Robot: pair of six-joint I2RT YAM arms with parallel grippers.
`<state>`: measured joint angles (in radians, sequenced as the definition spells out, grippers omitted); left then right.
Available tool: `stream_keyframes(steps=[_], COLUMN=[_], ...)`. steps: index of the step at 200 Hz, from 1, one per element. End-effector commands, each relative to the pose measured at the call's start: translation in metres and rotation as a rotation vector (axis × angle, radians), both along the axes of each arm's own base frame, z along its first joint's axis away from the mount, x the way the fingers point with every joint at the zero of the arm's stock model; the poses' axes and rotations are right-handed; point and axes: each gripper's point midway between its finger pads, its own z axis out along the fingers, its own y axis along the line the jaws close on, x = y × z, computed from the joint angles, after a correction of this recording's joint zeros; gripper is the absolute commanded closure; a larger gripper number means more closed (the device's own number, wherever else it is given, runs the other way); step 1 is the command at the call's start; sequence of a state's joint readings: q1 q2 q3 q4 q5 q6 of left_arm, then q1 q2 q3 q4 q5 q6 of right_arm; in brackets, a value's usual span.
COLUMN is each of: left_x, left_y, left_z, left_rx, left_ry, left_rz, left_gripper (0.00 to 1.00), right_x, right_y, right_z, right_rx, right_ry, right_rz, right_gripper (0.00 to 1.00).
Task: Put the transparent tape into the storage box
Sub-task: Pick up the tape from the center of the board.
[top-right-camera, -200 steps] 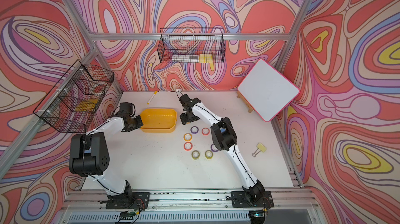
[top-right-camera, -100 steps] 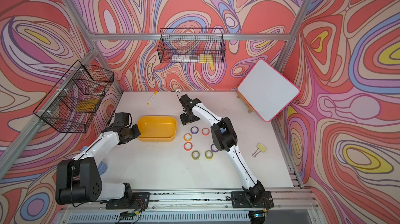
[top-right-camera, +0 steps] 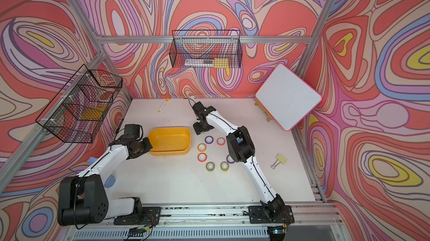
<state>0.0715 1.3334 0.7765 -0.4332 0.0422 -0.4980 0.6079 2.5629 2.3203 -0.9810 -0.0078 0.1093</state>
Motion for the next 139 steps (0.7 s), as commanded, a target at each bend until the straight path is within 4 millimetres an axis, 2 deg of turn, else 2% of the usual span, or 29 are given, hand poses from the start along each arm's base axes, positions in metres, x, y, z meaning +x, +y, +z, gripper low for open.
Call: stream_keyframes(steps=[1, 42, 116, 139], left_x=[-0.007, -0.012, -0.011, -0.011], left_y=[-0.007, -0.010, -0.012, -0.012], left_z=[-0.008, -0.018, -0.017, -0.016], left_rx=[-0.042, -0.056, -0.060, -0.059], left_ry=[0.013, 0.031, 0.023, 0.019], left_rz=[0.005, 0.002, -0.007, -0.012], left_gripper=[1.00, 1.00, 1.00, 0.94], right_x=[0.000, -0.001, -0.001, 0.001], right_y=[0.009, 0.013, 0.003, 0.003], right_z=[-0.016, -0.022, -0.028, -0.025], right_rx=[-0.012, -0.014, -0.058, -0.055], right_ry=[-0.013, -0.016, -0.011, -0.022], right_rz=[0.037, 0.048, 0.010, 0.001], right_gripper=[0.28, 0.28, 0.37, 0.39])
